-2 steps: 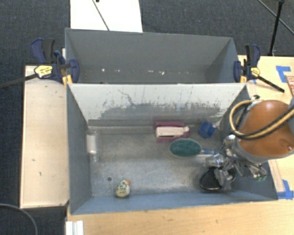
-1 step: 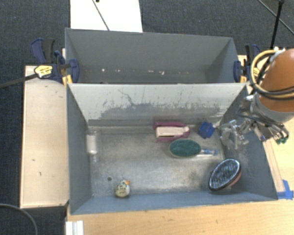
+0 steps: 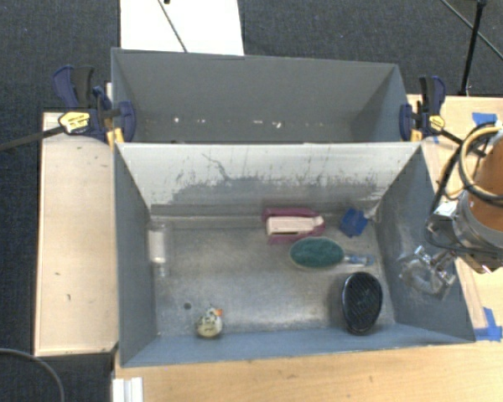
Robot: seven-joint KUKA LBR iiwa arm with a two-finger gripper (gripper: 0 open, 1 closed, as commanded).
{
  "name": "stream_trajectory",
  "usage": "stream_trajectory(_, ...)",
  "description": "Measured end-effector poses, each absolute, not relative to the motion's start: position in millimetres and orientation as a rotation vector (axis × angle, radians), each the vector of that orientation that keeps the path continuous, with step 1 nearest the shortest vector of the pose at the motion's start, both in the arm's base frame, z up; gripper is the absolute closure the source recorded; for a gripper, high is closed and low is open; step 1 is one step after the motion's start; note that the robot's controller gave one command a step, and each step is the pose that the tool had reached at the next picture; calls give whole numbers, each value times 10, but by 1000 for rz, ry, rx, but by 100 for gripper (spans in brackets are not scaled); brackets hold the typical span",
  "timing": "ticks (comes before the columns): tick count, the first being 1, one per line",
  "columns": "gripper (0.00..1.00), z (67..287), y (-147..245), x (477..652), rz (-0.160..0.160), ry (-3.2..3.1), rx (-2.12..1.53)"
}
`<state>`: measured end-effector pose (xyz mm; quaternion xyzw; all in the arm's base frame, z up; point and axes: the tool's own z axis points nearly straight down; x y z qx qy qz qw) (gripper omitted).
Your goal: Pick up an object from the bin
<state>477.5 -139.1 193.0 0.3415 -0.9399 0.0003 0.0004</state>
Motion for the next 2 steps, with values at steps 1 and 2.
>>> stream_trajectory(1,0,1933,-1373,4787,-1,-2955,1072)
stream_trajectory(2,0,692,-584,5054,-1,-2914,1161)
